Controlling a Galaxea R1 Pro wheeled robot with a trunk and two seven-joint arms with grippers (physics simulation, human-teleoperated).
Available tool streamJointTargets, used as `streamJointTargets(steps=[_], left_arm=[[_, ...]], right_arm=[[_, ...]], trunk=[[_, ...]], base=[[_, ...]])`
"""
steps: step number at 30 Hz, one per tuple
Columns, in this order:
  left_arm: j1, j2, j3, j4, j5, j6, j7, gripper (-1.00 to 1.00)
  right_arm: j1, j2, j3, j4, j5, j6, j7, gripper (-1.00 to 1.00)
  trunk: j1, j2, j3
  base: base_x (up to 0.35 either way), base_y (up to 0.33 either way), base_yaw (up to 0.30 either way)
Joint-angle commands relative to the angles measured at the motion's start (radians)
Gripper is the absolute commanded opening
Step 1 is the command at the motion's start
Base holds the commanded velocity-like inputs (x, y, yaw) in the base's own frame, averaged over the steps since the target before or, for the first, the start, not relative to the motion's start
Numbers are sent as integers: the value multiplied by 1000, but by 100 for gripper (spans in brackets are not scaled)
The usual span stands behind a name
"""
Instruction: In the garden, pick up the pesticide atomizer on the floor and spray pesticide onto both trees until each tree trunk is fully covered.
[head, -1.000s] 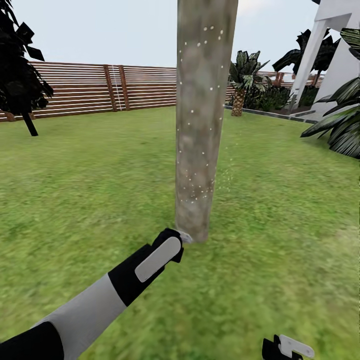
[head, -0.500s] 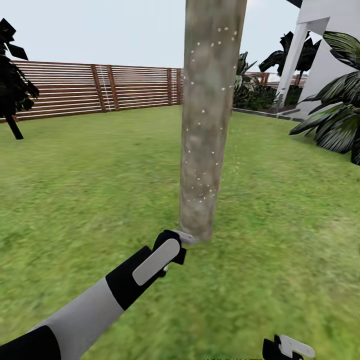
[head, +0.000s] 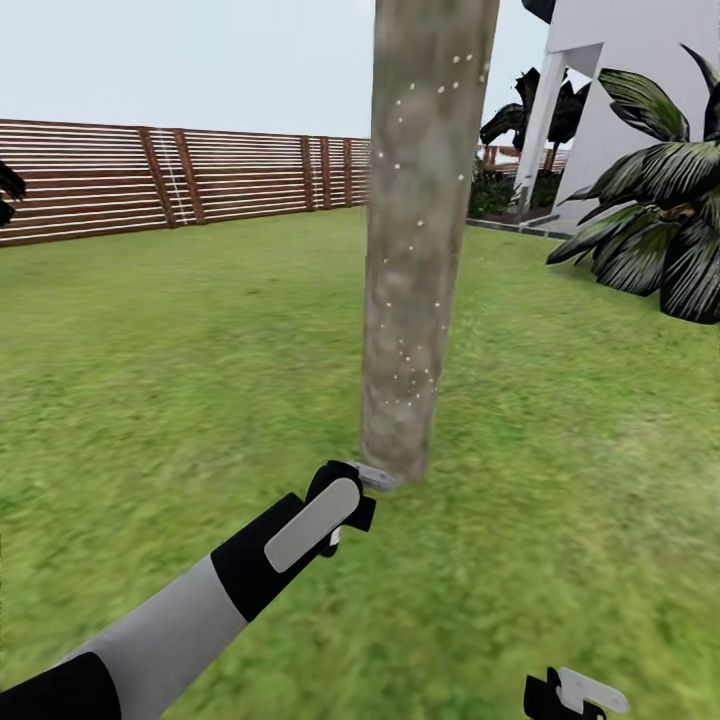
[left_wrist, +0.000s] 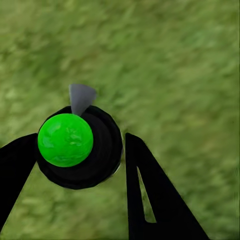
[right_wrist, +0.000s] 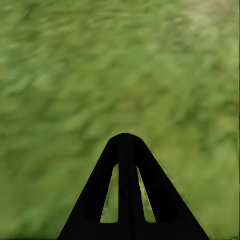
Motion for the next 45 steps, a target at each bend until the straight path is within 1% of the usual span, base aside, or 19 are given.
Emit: streamJointTargets(steps=[1,8,16,22,37,40,45], left_arm=[[-1,0,-1,-1,8,4,8,-100],[-1,0,0,-24,9,4,5,-100],[0,0,2,-23,17,4,1,-100],[23,0,3,-23,19,5,-1,-100],[40,0,3,-29,21,9,-3,-100],[49,0,3,-45,20,10,-10,-100],[54,14,3,-70,19,9,-14,-100]], right_arm=[[0,1,-3,0,10,-1,-2,-100],[0,1,-6,-2,10,-2,-2,-100],[0,1,-7,-6,10,-2,-3,-100],[0,1,-9,-6,10,-1,-3,-100],[0,1,-6,-6,10,-2,-2,-100],[0,1,-6,-6,9,-2,-2,-100],[0,1,-6,-5,9,-1,-1,-100]], trunk=[[0,0,-1],[0,0,-1],[0,0,-1],[0,0,-1],[0,0,-1],[0,0,-1],[0,0,-1]], base=[[96,334,-68],[99,334,-196],[108,334,-229],[56,334,-218],[10,336,-213],[117,342,-187],[187,334,-233]])
